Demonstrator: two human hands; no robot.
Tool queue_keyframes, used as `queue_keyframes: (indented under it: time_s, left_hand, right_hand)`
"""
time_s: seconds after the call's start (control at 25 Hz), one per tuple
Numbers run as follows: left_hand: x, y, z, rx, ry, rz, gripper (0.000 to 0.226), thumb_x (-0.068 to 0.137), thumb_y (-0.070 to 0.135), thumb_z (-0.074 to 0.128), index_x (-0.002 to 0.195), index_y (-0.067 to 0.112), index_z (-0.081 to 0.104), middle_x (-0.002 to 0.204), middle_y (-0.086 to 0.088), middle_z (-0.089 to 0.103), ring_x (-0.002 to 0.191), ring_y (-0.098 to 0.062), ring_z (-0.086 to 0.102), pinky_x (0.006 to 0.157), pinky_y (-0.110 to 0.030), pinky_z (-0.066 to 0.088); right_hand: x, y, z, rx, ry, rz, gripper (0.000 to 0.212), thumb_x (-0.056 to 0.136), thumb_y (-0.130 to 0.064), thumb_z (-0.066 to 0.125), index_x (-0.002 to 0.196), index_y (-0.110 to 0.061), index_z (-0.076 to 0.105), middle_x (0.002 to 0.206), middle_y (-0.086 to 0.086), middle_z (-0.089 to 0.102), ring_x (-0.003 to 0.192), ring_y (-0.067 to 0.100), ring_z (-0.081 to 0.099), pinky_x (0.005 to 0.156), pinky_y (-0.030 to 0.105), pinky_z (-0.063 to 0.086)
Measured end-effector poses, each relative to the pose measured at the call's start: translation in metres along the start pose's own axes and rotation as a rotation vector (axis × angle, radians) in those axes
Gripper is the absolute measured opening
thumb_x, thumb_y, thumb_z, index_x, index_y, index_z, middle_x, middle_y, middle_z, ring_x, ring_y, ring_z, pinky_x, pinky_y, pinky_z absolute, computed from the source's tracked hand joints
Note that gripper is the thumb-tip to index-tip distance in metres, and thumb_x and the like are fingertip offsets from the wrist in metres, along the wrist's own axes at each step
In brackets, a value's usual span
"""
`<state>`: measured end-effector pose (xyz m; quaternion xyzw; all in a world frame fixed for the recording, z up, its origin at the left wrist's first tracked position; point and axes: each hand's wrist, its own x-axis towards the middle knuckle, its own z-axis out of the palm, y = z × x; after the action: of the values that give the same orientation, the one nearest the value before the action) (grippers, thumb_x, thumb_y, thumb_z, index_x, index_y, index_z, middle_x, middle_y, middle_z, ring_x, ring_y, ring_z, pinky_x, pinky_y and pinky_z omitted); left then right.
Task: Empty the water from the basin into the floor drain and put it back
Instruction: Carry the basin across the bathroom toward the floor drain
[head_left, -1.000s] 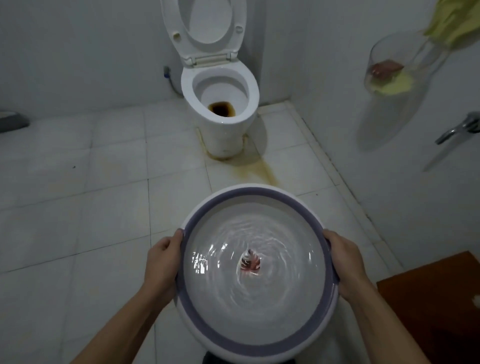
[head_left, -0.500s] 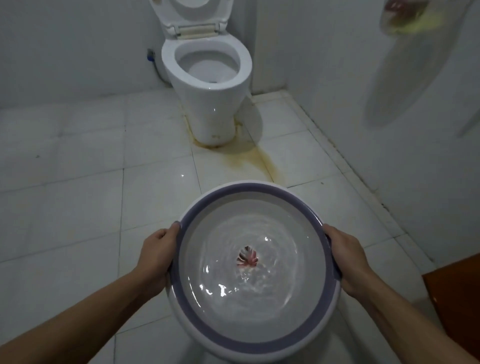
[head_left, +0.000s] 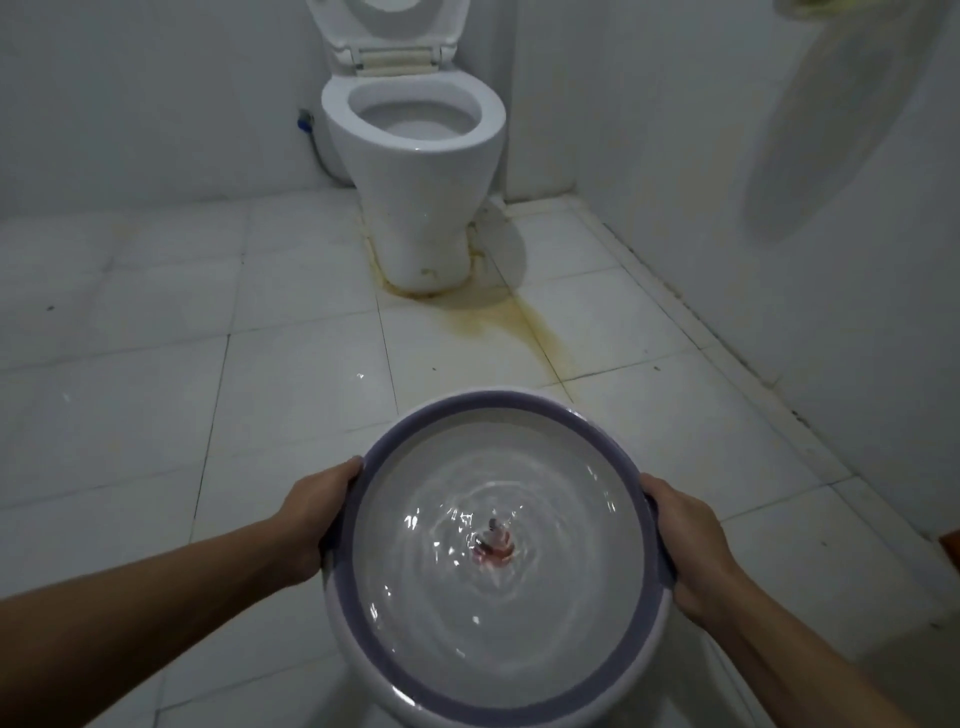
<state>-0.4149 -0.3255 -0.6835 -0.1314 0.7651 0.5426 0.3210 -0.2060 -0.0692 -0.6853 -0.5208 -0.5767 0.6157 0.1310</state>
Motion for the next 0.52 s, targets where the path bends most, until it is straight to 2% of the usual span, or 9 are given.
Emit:
queue_keyframes:
  time_s: [0.2, 0.28, 0.4, 0.52]
  left_hand:
    - [0.021, -0.025, 0.006, 0.024, -0.038, -0.047, 0.038, 0.093, 0.037, 0.056, 0.095, 0.004, 0.073, 0.084, -0.017, 0.077, 0.084, -0.035, 0.07, 0.07, -0.039, 0.055]
    - [0.027, -0.036, 0.009, 0.047, -0.036, -0.047, 0.038, 0.094, 0.036, 0.056, 0.093, 0.003, 0.074, 0.078, -0.015, 0.077, 0.08, -0.033, 0.07, 0.067, -0.036, 0.054]
    - [0.033, -0.045, 0.014, 0.078, -0.049, -0.052, 0.038, 0.096, 0.037, 0.053, 0.095, 0.004, 0.073, 0.084, -0.016, 0.077, 0.085, -0.034, 0.071, 0.071, -0.038, 0.055]
    - [0.034, -0.053, 0.02, 0.124, -0.074, -0.054, 0.039, 0.097, 0.037, 0.052, 0.094, 0.004, 0.073, 0.084, -0.017, 0.078, 0.086, -0.035, 0.071, 0.074, -0.041, 0.057]
  right_hand:
    - [0.001, 0.032, 0.003, 0.034, 0.034, 0.058, 0.032, 0.089, -0.025, 0.056, 0.08, 0.0, 0.073, 0.063, 0.008, 0.075, 0.061, 0.025, 0.065, 0.053, 0.029, 0.049]
    - [0.001, 0.043, 0.002, 0.034, 0.052, 0.086, 0.031, 0.088, -0.024, 0.057, 0.076, 0.0, 0.072, 0.068, 0.01, 0.075, 0.066, 0.027, 0.066, 0.057, 0.032, 0.049]
    - [-0.001, 0.062, 0.001, 0.006, 0.096, 0.099, 0.031, 0.088, -0.025, 0.057, 0.072, -0.003, 0.072, 0.075, 0.015, 0.074, 0.072, 0.029, 0.067, 0.062, 0.036, 0.049]
    - [-0.005, 0.075, -0.003, -0.099, 0.118, 0.09, 0.035, 0.094, -0.024, 0.051, 0.069, -0.008, 0.07, 0.075, 0.01, 0.069, 0.077, 0.028, 0.063, 0.072, 0.039, 0.046]
